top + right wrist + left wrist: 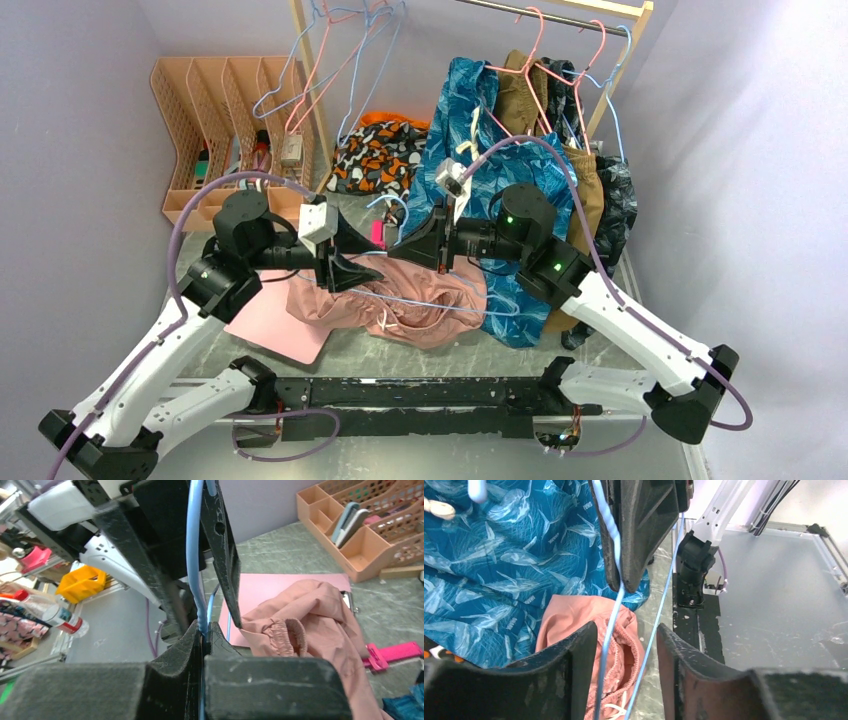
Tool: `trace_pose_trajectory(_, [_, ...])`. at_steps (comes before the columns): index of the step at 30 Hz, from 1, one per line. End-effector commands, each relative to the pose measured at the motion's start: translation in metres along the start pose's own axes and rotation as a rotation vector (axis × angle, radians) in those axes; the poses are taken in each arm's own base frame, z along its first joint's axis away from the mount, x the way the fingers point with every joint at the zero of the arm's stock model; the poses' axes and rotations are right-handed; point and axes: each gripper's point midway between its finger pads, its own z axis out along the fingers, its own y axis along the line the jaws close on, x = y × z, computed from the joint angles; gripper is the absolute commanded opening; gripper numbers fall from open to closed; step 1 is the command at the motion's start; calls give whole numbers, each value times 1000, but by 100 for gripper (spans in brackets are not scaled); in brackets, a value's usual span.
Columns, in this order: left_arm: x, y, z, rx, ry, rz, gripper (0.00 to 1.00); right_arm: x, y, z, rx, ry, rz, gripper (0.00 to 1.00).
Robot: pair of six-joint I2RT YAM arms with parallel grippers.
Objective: Place the shorts on the hanger
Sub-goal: Adjust the hanger.
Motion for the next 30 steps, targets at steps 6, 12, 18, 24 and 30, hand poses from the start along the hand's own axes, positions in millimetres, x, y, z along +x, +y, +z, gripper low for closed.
trace_pose_trajectory(6, [-14,14,-15,-178,-44,51,99,-11,-19,-29,196,-89,-71,0])
trace_pose_trajectory(12, [-11,17,-39,-348,-124,65,99,7,-15,-58,249,-75,-107,0])
trace_pose_trajectory(18, [-32,-12,-26,-129,-145,112,99,15,4,-66,160,-97,-137,0])
trace_pose_trajectory(24, [-41,-35,-10,128,-96,115,96,11,19,-59,63,-107,-149,0])
trace_pose_trajectory(30, [-30,-40,-2,246,-52,51,84,6,22,-54,32,-108,-153,0])
